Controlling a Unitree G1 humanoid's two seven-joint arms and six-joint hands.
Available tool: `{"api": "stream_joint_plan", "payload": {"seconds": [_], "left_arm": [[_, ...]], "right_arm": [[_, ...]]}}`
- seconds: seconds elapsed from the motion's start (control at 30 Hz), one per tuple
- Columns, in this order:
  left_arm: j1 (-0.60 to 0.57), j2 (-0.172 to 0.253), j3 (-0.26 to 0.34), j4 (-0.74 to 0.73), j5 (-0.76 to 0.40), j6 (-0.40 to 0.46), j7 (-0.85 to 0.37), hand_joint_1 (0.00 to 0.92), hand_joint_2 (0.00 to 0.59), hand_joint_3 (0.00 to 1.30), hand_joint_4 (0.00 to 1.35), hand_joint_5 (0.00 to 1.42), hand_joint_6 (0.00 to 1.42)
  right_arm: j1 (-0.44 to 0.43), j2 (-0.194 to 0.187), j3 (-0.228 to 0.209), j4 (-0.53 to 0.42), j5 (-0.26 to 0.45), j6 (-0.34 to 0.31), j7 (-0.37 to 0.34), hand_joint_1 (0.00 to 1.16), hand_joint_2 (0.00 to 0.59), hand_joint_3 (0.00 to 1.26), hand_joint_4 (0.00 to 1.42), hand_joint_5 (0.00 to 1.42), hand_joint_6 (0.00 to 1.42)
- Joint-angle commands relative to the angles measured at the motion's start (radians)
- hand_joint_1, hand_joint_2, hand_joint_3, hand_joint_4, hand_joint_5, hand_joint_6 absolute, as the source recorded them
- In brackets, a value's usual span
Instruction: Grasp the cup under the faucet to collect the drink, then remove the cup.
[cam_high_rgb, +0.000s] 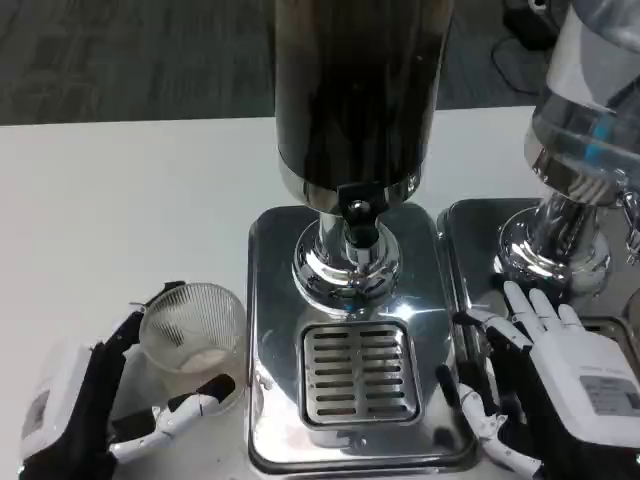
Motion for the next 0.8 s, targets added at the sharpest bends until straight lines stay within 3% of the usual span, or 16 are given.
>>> {"api": "stream_joint_plan", "payload": {"seconds": [0.03, 0.8], "left_arm": [[-0.004, -0.003, -0.004, -0.009, 0.014, -0.021, 0.030, 0.564, 0.141, 0.28, 0.28, 0.48, 0.35], [-0.033, 0.008, -0.006, -0.012, 0.108, -0.050, 0.171, 0.523, 0.139, 0.35, 0.37, 0.58, 0.47]], "right_arm": [[-0.002, -0.002, 0.001, 0.002, 0.000, 0.007, 0.008, 0.37, 0.525, 0.26, 0.00, 0.00, 0.00], [0.015, -0.007, -0.010, -0.005, 0.000, 0.004, -0.005, 0.36, 0.530, 0.21, 0.00, 0.00, 0.00]]}}
